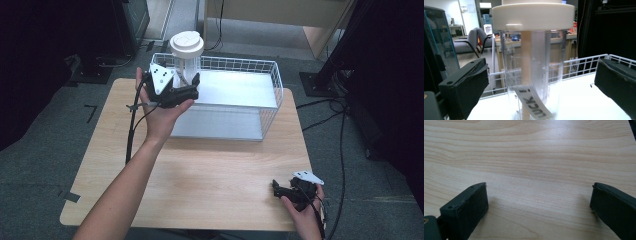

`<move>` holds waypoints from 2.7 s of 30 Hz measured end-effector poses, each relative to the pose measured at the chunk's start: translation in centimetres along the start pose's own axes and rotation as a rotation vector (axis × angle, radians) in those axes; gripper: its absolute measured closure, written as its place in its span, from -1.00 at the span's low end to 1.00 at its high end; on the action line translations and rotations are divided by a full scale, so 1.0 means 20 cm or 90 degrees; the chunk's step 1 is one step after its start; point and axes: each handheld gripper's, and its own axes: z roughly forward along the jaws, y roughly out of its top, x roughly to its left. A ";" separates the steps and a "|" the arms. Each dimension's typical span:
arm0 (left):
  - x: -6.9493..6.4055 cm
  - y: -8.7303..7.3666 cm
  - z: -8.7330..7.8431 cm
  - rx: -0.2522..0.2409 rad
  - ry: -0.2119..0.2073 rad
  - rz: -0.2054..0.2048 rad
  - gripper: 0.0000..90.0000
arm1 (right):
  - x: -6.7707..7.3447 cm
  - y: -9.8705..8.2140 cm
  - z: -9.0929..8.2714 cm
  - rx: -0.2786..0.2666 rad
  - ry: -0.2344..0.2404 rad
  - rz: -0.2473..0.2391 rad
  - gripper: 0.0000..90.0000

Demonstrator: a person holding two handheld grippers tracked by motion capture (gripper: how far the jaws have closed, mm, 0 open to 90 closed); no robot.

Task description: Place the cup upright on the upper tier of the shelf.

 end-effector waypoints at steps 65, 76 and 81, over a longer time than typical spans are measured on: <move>0.11 -0.90 -0.76 0.184 -0.013 0.019 -1.00 | 0.00 0.00 0.00 0.001 0.000 0.001 -0.97; 0.22 -1.04 -0.84 0.255 0.013 0.010 -1.00 | 0.00 0.00 0.00 0.002 0.000 0.002 -0.97; 0.28 -1.09 -0.88 0.279 0.031 -0.003 -1.00 | 0.00 0.00 0.00 0.001 -0.001 0.001 -0.97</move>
